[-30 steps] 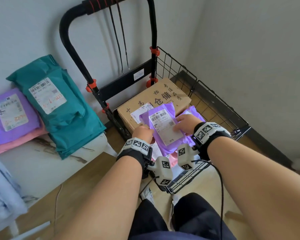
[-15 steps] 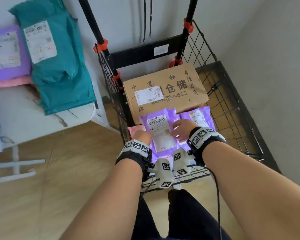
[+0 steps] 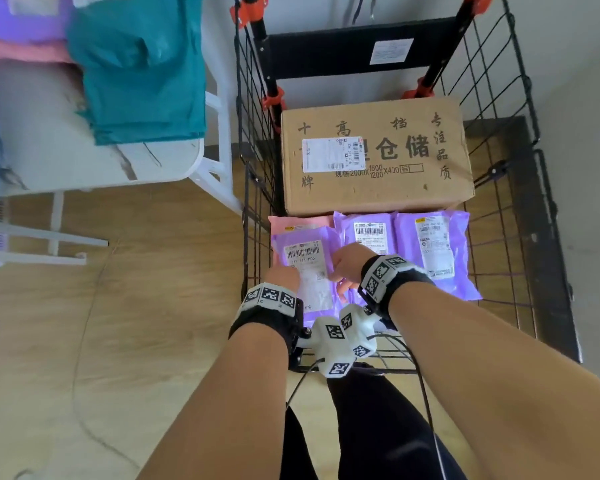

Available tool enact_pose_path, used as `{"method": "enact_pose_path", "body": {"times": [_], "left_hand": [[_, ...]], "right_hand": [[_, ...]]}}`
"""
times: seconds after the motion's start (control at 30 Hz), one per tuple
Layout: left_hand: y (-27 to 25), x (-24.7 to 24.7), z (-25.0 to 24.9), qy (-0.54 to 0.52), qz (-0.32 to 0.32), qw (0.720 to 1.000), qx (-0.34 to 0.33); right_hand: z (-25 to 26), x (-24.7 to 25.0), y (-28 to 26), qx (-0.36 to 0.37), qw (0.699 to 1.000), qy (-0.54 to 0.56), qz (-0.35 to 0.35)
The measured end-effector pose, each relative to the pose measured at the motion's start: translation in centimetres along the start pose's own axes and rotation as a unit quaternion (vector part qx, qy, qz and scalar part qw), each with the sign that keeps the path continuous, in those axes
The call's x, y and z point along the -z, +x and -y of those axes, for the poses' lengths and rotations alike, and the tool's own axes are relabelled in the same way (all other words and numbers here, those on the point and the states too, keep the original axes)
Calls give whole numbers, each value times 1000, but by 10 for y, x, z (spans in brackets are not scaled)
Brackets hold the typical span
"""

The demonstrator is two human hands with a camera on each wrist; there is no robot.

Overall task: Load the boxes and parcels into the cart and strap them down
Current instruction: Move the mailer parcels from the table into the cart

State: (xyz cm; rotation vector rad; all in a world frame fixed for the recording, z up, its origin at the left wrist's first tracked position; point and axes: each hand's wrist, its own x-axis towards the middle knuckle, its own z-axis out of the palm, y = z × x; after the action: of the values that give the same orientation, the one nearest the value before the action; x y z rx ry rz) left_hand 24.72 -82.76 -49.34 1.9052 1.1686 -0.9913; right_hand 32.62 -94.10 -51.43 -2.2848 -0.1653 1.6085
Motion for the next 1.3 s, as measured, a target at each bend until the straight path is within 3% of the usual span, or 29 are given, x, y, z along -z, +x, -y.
{"method": "enact_pose_path", "body": {"times": [0.1,0.13,0.17,0.23,0.33,0.4,0.53,0.63,0.8,0.9,1.0,1.13,1.23,1.3], "left_hand": [[2,3,3,-102,-17,994,25],[6,3,6,-74,-23,997,8],[5,3,4,-92,-35,994,46],[5,2,6,-105,-62,991,51],[12,1,6,-36,-76,996,10],[19,0,4,25,-69,997,-8],[22,0,1,27,-68,997,-23],[31,-5,6,4,-69,997,-44],[28,-3,6,14,-14,999,-26],[39,-5,7,86,43,994,-49],[51,-9,7,123,74,989,-46],[54,-17,14,82,112,988,-61],[56,-15,17,170,100,973,-116],[50,-14,15,209,124,965,-100]], "right_hand": [[2,-9,12,22,999,-24,20],[2,-11,13,27,998,-50,23],[3,-12,13,18,998,-58,21],[2,-11,12,11,998,-64,19],[3,-4,10,31,998,-58,17],[4,4,10,50,998,-41,-15],[5,13,19,81,987,92,-108],[6,13,24,88,986,112,-88],[2,4,27,62,991,115,-30],[-3,1,29,58,989,134,-12],[-8,-1,36,60,990,127,-13],[-12,-7,43,66,994,82,-38],[-14,-8,42,68,993,82,-40],[-13,-5,37,71,994,77,-38]]}}
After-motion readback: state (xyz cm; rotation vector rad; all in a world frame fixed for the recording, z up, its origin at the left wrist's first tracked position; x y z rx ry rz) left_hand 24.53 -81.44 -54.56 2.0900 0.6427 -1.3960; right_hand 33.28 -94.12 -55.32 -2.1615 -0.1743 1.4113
